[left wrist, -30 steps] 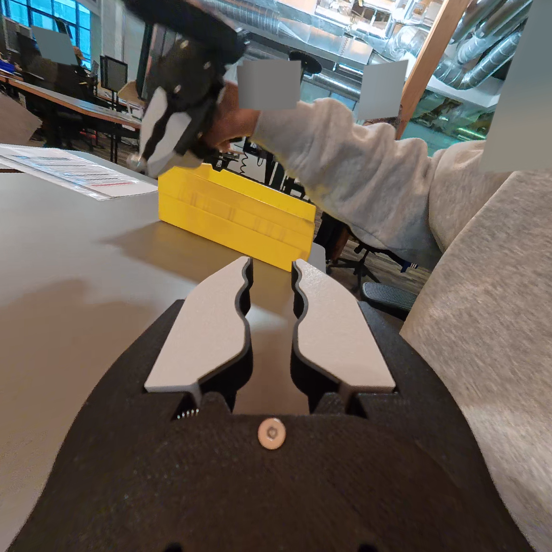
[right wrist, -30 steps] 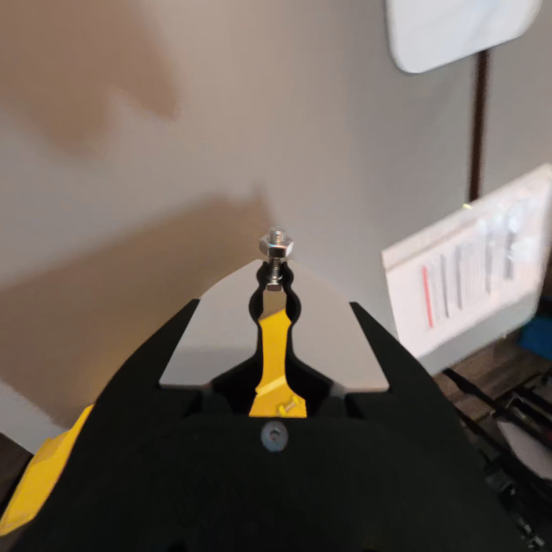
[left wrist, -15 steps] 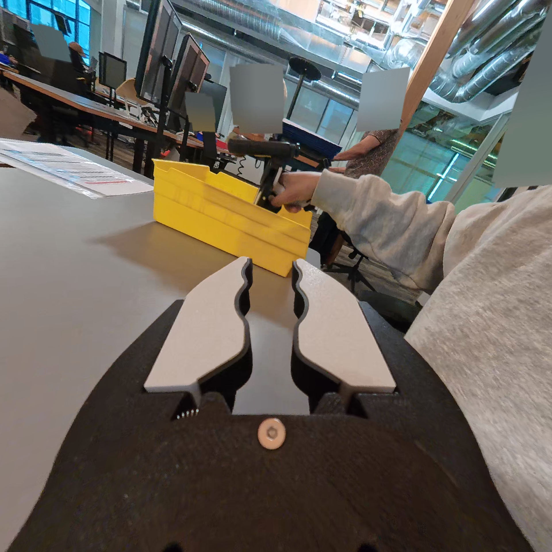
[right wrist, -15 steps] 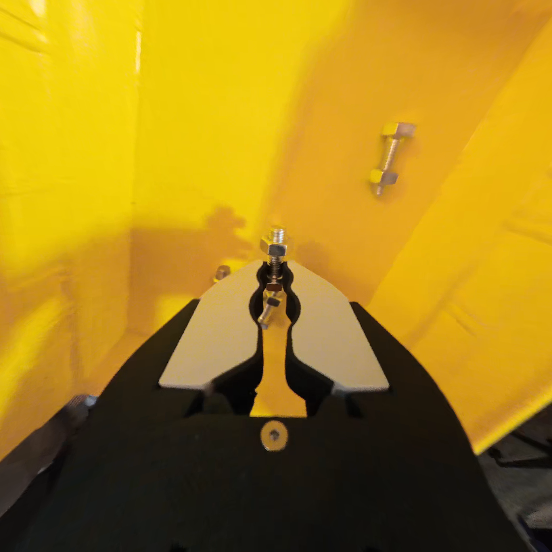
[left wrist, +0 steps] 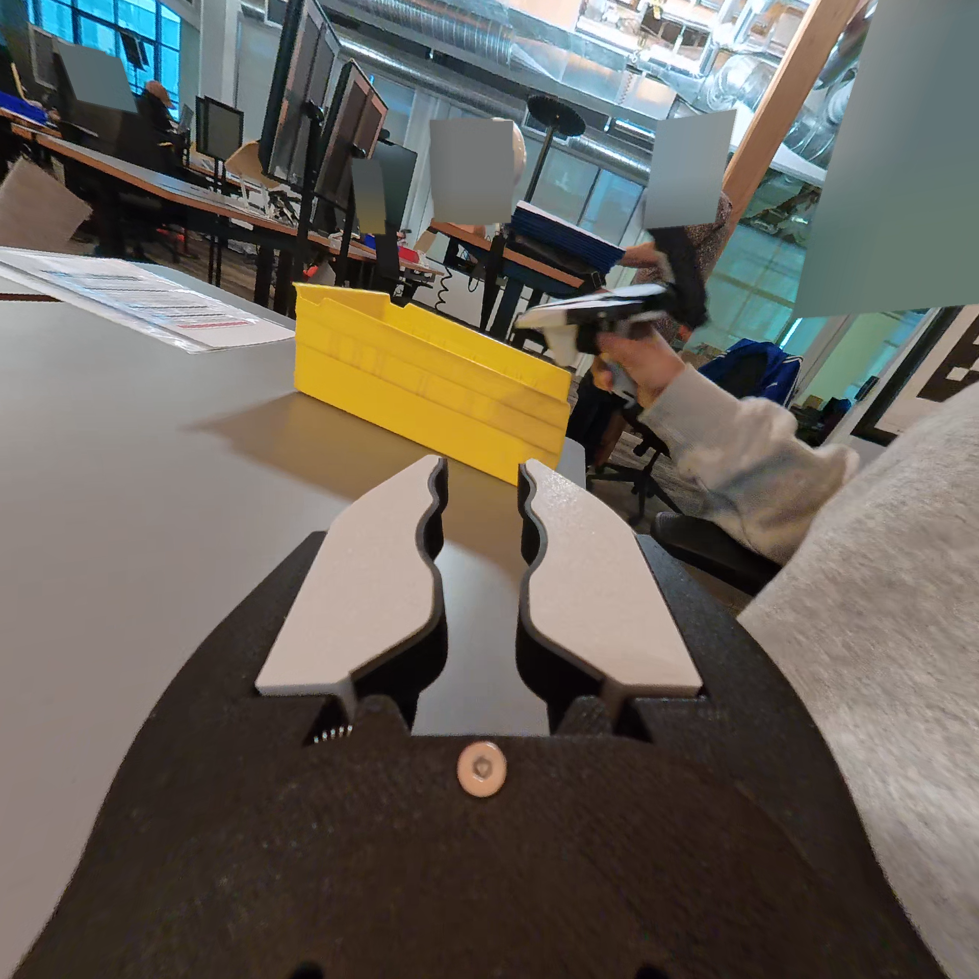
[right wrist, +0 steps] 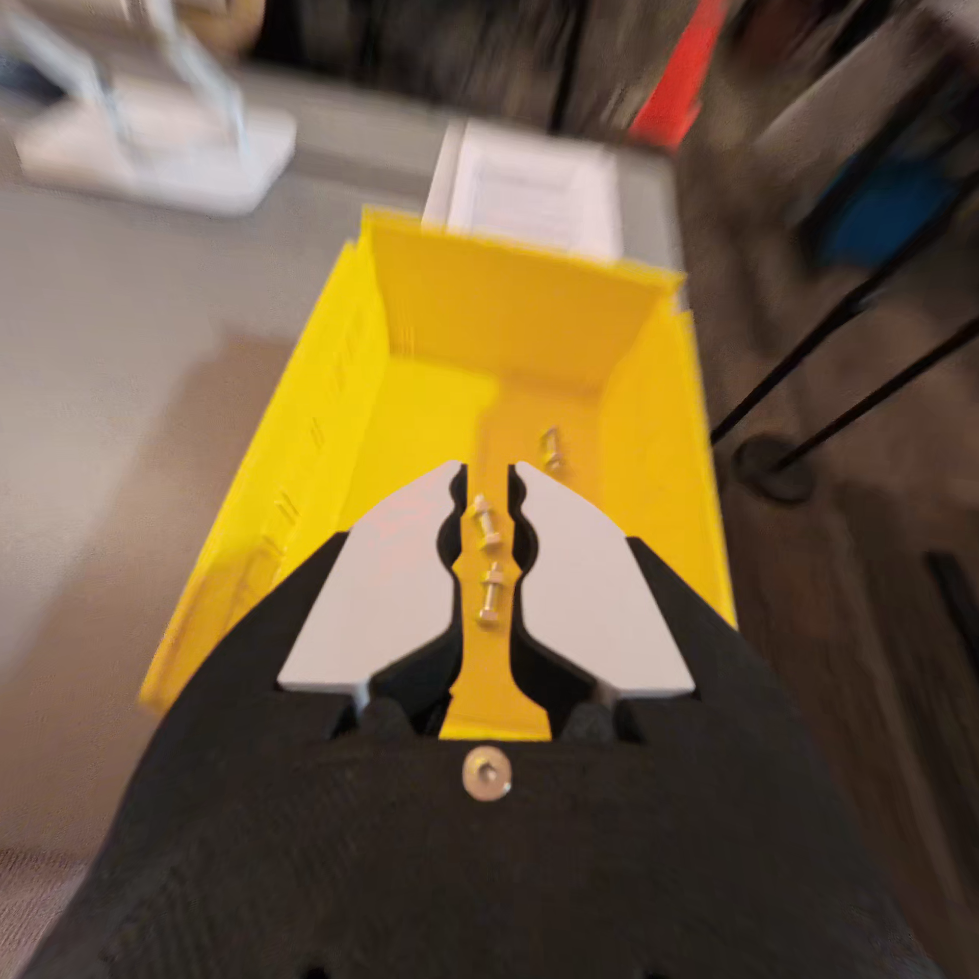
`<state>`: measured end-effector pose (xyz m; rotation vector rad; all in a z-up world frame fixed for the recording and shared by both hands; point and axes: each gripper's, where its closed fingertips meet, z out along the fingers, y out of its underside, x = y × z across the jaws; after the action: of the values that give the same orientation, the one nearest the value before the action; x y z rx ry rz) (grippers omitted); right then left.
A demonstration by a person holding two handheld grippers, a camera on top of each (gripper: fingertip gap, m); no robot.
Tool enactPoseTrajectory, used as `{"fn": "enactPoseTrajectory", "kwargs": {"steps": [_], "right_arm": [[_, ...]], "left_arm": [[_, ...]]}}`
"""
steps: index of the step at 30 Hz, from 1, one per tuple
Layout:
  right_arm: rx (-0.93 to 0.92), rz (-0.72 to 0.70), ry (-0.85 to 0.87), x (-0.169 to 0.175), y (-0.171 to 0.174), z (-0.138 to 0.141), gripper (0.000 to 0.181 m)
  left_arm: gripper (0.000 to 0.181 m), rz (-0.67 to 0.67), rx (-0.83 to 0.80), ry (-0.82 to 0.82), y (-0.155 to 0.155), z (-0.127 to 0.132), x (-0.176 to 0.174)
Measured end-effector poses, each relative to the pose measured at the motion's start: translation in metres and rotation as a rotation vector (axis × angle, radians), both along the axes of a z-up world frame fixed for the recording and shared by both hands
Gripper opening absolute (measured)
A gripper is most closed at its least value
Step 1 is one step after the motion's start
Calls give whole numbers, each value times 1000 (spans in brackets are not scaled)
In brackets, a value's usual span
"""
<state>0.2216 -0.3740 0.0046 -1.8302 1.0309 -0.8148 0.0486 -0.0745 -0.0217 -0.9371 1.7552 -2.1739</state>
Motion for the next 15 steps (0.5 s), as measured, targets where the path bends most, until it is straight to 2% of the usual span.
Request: {"fn": "enactPoseTrajectory", "kwargs": {"steps": [1, 3, 4, 5, 7, 10, 15], "right_arm": [[77, -64, -119, -13, -16, 12, 12], [191, -158, -293, -30, -49, 19, 13], [174, -224, -338, -32, -70, 16, 27], [133, -305, -350, -31, -93, 12, 32], [136, -362, -352, -27, -118, 7, 36], [255, -345, -306, -12, -126, -12, 47], [213, -250, -248, 13, -116, -46, 90]], "left_arm": [[25, -6, -5, 7, 1, -1, 0], [25, -27, -20, 20, 1, -2, 1], [24, -44, -31, 24, 0, -1, 0], [24, -59, -44, 28, -1, 1, -1], [25, -85, -69, 42, -3, 3, -2], [25, -89, -68, 44, -4, 3, -4], [25, -78, -31, 39, -3, -2, -7]]}}
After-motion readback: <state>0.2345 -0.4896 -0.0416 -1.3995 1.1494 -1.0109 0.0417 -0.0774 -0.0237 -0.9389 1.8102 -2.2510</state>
